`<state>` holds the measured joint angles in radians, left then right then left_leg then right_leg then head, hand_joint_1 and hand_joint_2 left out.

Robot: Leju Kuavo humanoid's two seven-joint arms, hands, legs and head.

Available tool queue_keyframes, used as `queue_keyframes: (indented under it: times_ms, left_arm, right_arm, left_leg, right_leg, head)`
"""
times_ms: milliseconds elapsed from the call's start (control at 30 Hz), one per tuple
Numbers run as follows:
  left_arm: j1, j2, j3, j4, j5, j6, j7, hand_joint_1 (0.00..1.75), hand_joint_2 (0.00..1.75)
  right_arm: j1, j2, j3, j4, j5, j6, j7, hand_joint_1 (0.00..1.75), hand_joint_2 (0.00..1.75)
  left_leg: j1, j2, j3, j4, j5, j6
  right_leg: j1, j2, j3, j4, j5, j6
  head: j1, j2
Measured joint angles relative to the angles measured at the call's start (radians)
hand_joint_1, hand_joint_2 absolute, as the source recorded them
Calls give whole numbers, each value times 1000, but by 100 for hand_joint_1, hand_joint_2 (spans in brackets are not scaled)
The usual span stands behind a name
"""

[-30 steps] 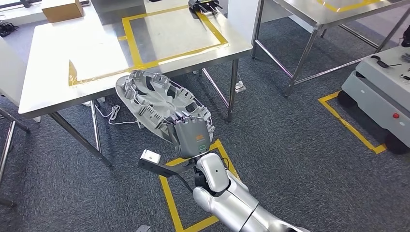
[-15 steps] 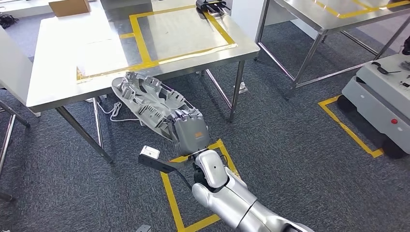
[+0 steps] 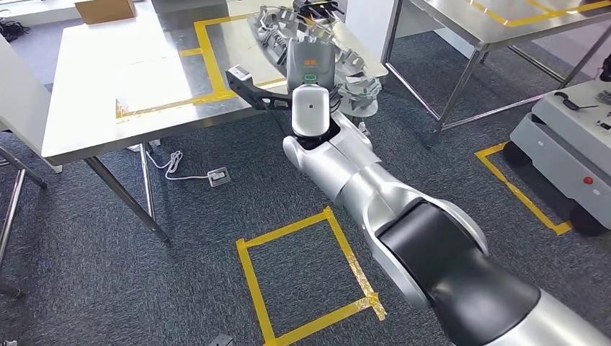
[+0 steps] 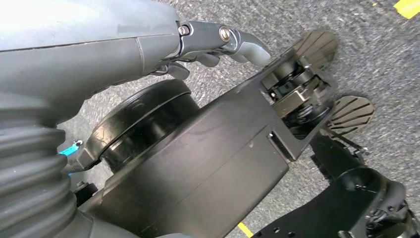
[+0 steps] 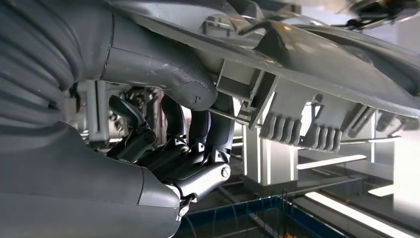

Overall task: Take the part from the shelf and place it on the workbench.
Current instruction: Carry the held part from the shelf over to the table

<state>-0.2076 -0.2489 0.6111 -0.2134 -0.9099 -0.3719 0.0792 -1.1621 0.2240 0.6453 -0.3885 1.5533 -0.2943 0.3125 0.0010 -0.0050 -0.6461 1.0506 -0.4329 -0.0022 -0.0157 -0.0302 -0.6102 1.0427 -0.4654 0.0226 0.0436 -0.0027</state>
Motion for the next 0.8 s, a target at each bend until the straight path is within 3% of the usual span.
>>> queue_keyframes:
  times_ms: [233,800]
  left_arm:
    - [12,1,0,2,17,0,12,0,175]
    - [10,1,0,4,5,0,-2,0,175]
  right_arm:
    - [-93,7,17,69,6,47,14,175,175]
    - [-66,22,69,119,10,21,-70,175,175]
  left_leg:
    - [0,0,0,0,0,0]
    - [0,0,0,-1,0,0]
  right_leg:
    - [0,0,0,0,0,0]
    - [0,0,-1,0,0,0]
  head:
    - [0,0]
    - [0,0]
